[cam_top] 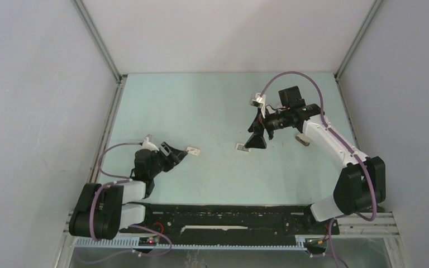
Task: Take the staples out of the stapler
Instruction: Adjust the shell at the center of the board.
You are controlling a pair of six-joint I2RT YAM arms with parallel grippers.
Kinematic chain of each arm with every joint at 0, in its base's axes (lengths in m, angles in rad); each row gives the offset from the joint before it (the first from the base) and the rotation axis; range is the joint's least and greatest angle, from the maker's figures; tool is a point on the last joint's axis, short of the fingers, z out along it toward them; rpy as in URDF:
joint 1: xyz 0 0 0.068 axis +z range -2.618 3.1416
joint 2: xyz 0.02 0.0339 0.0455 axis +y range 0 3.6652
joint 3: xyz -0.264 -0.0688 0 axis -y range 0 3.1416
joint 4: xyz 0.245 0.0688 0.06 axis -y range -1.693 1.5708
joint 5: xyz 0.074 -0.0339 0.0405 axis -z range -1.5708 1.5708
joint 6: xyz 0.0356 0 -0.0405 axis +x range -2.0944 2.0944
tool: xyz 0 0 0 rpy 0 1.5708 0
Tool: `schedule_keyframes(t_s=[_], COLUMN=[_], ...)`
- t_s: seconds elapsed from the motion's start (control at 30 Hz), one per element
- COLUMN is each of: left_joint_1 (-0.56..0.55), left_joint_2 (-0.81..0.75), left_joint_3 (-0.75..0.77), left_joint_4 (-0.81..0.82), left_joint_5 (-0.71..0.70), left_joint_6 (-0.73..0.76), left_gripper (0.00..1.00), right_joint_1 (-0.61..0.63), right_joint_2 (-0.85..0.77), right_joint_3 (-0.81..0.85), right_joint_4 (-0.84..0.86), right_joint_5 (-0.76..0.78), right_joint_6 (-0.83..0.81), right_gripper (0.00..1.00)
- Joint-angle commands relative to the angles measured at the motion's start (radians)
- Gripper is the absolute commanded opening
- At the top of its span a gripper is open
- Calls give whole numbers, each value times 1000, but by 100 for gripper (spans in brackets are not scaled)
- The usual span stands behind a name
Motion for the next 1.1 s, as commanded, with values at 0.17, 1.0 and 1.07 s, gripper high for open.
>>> schedule_keyframes(t_s=[0.17, 1.0, 1.07], left_joint_1=[10, 4, 0], left_joint_2=[320, 498, 503], left_joint_3=[118, 132, 130], left_joint_4=[303, 407, 415], left_joint_5=[101, 184, 198], left_joint_6=[-33, -40, -38], left_gripper=[62, 18, 17], right_joint_1=[4, 21, 23], right_joint_2=[3, 29, 32], right_joint_3=[4, 4, 5], right_joint_4=[-7, -11, -13], right_joint_5=[-20, -12, -10], right_joint_6=[-22, -31, -33], right_gripper=[98, 98, 98])
